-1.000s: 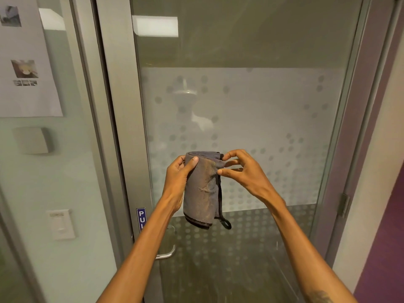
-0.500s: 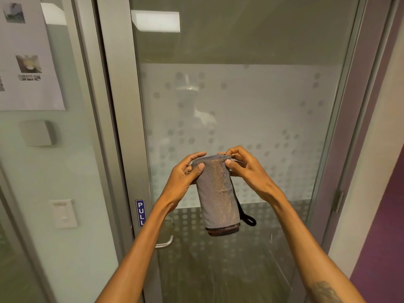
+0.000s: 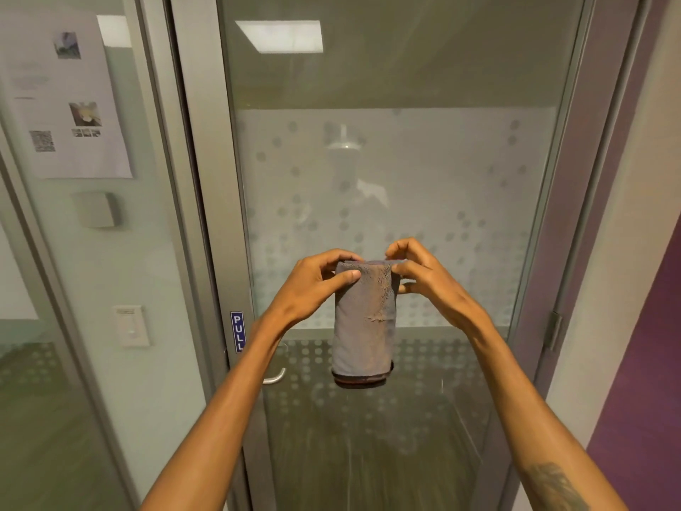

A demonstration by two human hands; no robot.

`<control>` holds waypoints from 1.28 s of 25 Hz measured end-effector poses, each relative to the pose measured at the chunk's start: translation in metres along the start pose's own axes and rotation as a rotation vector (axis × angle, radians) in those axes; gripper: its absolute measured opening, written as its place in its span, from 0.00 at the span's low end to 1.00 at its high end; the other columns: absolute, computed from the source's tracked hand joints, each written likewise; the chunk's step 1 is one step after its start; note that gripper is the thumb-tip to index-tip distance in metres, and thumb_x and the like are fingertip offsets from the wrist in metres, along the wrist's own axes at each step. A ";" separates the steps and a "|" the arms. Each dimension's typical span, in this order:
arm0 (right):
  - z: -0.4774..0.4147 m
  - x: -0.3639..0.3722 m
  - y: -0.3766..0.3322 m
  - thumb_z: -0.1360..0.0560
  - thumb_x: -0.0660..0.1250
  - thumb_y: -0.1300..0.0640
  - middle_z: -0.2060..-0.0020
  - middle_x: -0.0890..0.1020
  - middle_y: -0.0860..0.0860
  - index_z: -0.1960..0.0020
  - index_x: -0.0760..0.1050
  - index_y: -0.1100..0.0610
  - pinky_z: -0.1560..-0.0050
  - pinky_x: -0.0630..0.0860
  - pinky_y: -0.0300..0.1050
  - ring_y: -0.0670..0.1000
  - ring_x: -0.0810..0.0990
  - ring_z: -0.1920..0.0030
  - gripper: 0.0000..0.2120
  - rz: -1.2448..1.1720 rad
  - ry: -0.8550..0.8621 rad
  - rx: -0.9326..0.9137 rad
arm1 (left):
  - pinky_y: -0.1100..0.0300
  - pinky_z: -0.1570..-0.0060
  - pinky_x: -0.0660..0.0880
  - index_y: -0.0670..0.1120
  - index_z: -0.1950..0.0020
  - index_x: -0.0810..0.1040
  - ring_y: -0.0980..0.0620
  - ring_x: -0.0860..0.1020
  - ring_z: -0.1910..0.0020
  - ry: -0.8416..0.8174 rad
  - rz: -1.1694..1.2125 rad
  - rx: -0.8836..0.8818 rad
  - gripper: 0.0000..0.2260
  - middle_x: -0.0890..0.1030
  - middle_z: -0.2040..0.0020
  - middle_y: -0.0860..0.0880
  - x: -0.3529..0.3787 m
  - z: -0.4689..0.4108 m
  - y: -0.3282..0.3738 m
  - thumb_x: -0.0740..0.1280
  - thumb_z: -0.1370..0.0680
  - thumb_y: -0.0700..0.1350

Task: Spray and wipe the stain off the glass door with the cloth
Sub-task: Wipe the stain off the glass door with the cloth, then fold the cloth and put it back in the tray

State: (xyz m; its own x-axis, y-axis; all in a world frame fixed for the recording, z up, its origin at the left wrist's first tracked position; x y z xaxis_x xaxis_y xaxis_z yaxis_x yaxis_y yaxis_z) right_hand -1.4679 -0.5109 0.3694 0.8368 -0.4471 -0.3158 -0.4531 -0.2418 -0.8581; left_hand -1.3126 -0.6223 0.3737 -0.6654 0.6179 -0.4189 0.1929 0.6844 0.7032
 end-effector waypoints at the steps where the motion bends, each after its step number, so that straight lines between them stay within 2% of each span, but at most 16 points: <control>1: 0.004 -0.001 -0.006 0.23 0.62 0.49 0.43 0.79 0.45 0.41 0.73 0.45 0.48 0.77 0.45 0.42 0.81 0.47 0.12 0.044 -0.033 -0.004 | 0.52 0.43 0.83 0.54 0.39 0.83 0.55 0.85 0.45 -0.006 -0.036 0.005 0.10 0.86 0.45 0.55 0.005 0.005 0.006 0.72 0.21 0.51; 4: 0.010 0.014 -0.027 0.23 0.66 0.42 0.34 0.76 0.46 0.26 0.64 0.38 0.38 0.73 0.44 0.45 0.76 0.35 0.27 0.355 -0.210 -0.057 | 0.52 0.44 0.84 0.61 0.37 0.79 0.59 0.85 0.47 -0.027 -0.177 -0.009 0.13 0.86 0.46 0.59 0.017 0.021 0.019 0.71 0.22 0.56; 6: 0.011 0.037 -0.031 0.26 0.72 0.40 0.35 0.78 0.49 0.21 0.58 0.41 0.38 0.73 0.45 0.49 0.75 0.36 0.38 0.597 -0.335 -0.059 | 0.48 0.44 0.83 0.60 0.37 0.76 0.55 0.86 0.48 0.009 -0.181 -0.057 0.14 0.88 0.50 0.55 0.016 0.035 0.019 0.72 0.22 0.55; 7: 0.011 0.049 -0.034 0.27 0.74 0.41 0.37 0.79 0.50 0.21 0.59 0.45 0.40 0.75 0.46 0.51 0.77 0.38 0.40 0.671 -0.367 -0.064 | 0.47 0.44 0.83 0.58 0.38 0.75 0.53 0.86 0.48 0.047 -0.142 -0.099 0.14 0.88 0.50 0.52 0.011 0.044 0.016 0.72 0.22 0.53; 9: 0.012 0.070 -0.045 0.27 0.76 0.43 0.43 0.82 0.50 0.27 0.71 0.51 0.46 0.77 0.44 0.52 0.81 0.43 0.32 0.687 -0.359 -0.105 | 0.50 0.47 0.83 0.57 0.40 0.73 0.53 0.86 0.49 0.128 -0.035 -0.186 0.15 0.88 0.49 0.51 -0.004 0.066 0.011 0.73 0.22 0.52; 11: 0.017 0.092 -0.060 0.28 0.77 0.45 0.50 0.85 0.48 0.39 0.82 0.52 0.53 0.76 0.43 0.50 0.82 0.49 0.21 0.631 -0.360 -0.166 | 0.58 0.52 0.82 0.59 0.39 0.71 0.56 0.86 0.52 0.211 0.074 -0.243 0.16 0.87 0.48 0.53 -0.024 0.094 0.011 0.72 0.23 0.56; 13: 0.024 0.118 -0.077 0.29 0.78 0.45 0.54 0.86 0.48 0.46 0.84 0.52 0.56 0.77 0.43 0.46 0.81 0.55 0.15 0.556 -0.384 -0.204 | 0.60 0.52 0.82 0.58 0.37 0.71 0.55 0.86 0.52 0.296 0.187 -0.300 0.18 0.87 0.47 0.54 -0.047 0.127 0.011 0.68 0.23 0.62; 16: 0.029 0.152 -0.112 0.29 0.78 0.49 0.57 0.86 0.45 0.49 0.84 0.51 0.57 0.78 0.42 0.45 0.81 0.58 0.11 0.327 -0.363 -0.244 | 0.54 0.45 0.79 0.52 0.38 0.77 0.49 0.84 0.48 0.349 0.238 -0.404 0.22 0.85 0.44 0.53 -0.077 0.184 0.007 0.64 0.24 0.66; 18: 0.031 0.175 -0.136 0.29 0.78 0.51 0.58 0.85 0.43 0.49 0.84 0.51 0.60 0.76 0.35 0.42 0.80 0.59 0.10 0.112 -0.335 -0.249 | 0.56 0.45 0.77 0.51 0.44 0.83 0.53 0.84 0.50 0.443 0.315 -0.483 0.18 0.86 0.47 0.53 -0.100 0.233 -0.001 0.60 0.18 0.61; 20: 0.034 0.202 -0.155 0.28 0.77 0.52 0.59 0.85 0.41 0.49 0.84 0.51 0.61 0.75 0.29 0.38 0.80 0.59 0.09 -0.043 -0.290 -0.246 | 0.57 0.45 0.79 0.49 0.45 0.86 0.55 0.86 0.47 0.577 0.490 -0.520 0.22 0.88 0.46 0.51 -0.125 0.283 -0.001 0.56 0.15 0.59; 22: 0.042 0.238 -0.168 0.28 0.77 0.53 0.57 0.85 0.43 0.48 0.83 0.53 0.58 0.76 0.31 0.39 0.81 0.58 0.10 -0.170 -0.268 -0.211 | 0.54 0.50 0.83 0.47 0.37 0.83 0.50 0.85 0.44 0.686 0.599 -0.507 0.23 0.86 0.41 0.47 -0.147 0.331 0.008 0.64 0.20 0.62; 24: 0.058 0.282 -0.177 0.28 0.77 0.56 0.55 0.85 0.49 0.48 0.82 0.55 0.56 0.75 0.35 0.43 0.81 0.58 0.10 -0.267 -0.261 -0.157 | 0.51 0.54 0.84 0.45 0.37 0.82 0.48 0.86 0.47 0.749 0.620 -0.532 0.28 0.87 0.43 0.46 -0.164 0.378 0.022 0.79 0.32 0.59; 25: 0.068 0.301 -0.179 0.28 0.77 0.57 0.56 0.84 0.49 0.50 0.81 0.53 0.57 0.75 0.35 0.42 0.81 0.60 0.08 -0.309 -0.250 -0.127 | 0.52 0.54 0.85 0.46 0.39 0.82 0.50 0.86 0.49 0.762 0.586 -0.573 0.27 0.87 0.45 0.47 -0.169 0.401 0.027 0.81 0.34 0.54; 26: 0.080 0.322 -0.182 0.28 0.77 0.58 0.58 0.84 0.48 0.53 0.81 0.50 0.59 0.75 0.35 0.41 0.81 0.62 0.07 -0.348 -0.246 -0.094 | 0.54 0.54 0.85 0.47 0.40 0.82 0.51 0.86 0.50 0.785 0.546 -0.611 0.21 0.88 0.47 0.49 -0.176 0.426 0.031 0.80 0.31 0.50; 29: 0.125 0.388 -0.187 0.28 0.77 0.55 0.61 0.84 0.47 0.56 0.80 0.48 0.60 0.76 0.41 0.45 0.82 0.63 0.06 -0.389 -0.260 0.009 | 0.58 0.59 0.84 0.47 0.43 0.82 0.53 0.86 0.55 0.966 0.504 -0.644 0.08 0.89 0.54 0.51 -0.211 0.509 0.057 0.71 0.21 0.45; 32: 0.171 0.455 -0.192 0.28 0.77 0.54 0.63 0.83 0.50 0.60 0.77 0.50 0.63 0.72 0.42 0.48 0.79 0.65 0.08 -0.387 -0.296 0.092 | 0.55 0.60 0.85 0.46 0.44 0.82 0.51 0.88 0.59 1.122 0.476 -0.676 0.08 0.89 0.56 0.48 -0.246 0.591 0.089 0.71 0.21 0.46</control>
State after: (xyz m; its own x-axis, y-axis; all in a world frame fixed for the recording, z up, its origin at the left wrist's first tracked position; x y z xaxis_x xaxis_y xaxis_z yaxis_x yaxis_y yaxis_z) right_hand -0.9478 -0.5206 0.3212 0.9958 -0.0721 -0.0571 -0.0740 -0.2586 -0.9631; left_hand -0.7049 -0.4845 0.1997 -0.9132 -0.1215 0.3889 0.3937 -0.0174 0.9191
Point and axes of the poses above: each hand's wrist, its own z-axis away from the middle knuckle, its own x-axis out of the palm, y = z × x, the point moved 8 cm from there along -z, towards the middle knuckle
